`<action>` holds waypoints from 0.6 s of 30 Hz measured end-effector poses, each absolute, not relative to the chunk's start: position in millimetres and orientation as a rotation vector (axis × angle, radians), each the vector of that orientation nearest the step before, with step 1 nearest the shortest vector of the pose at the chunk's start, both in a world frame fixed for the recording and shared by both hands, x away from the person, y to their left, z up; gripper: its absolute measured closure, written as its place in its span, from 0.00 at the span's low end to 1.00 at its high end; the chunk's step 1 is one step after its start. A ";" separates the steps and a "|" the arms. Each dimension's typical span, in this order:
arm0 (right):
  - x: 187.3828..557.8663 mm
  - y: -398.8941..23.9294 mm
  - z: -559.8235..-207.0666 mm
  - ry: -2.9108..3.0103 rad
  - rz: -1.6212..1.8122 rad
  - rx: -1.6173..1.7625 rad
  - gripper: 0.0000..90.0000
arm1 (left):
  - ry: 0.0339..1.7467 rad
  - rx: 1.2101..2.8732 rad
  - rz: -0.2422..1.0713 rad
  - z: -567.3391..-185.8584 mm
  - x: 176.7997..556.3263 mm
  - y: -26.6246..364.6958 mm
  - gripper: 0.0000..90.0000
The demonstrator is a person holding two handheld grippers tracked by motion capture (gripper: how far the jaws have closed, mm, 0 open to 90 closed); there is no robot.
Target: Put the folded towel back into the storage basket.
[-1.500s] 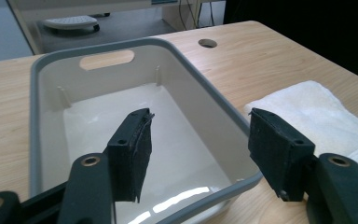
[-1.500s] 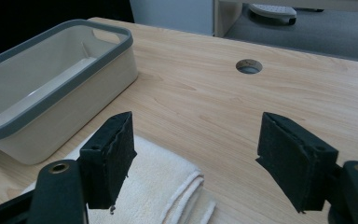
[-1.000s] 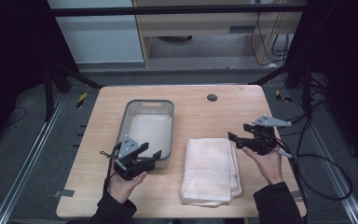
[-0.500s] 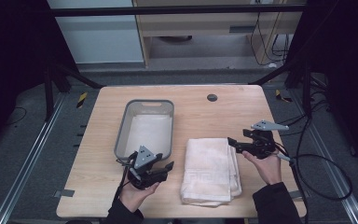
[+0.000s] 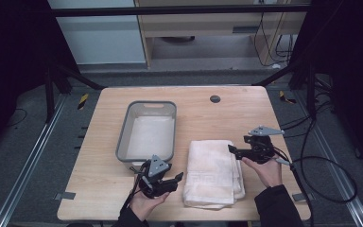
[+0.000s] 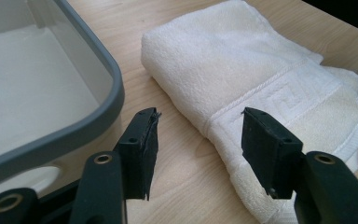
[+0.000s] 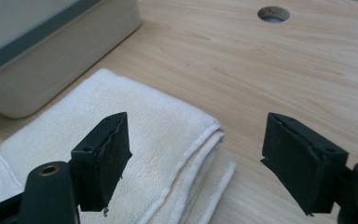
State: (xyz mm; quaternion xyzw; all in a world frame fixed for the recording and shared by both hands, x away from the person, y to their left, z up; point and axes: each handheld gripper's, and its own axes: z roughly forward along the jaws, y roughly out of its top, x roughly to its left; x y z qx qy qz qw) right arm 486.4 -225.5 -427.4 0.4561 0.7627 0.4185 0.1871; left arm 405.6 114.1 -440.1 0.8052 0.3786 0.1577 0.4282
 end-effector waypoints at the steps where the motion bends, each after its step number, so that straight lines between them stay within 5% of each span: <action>1: 486.8 -224.3 -429.2 2.154 1.171 1.288 0.25 | 0.948 2.015 0.391 -441.9 405.4 112.7 0.50; 18: 492.9 -215.7 -457.0 2.201 1.116 1.337 0.24 | 0.948 2.060 0.360 -463.2 409.5 90.7 0.41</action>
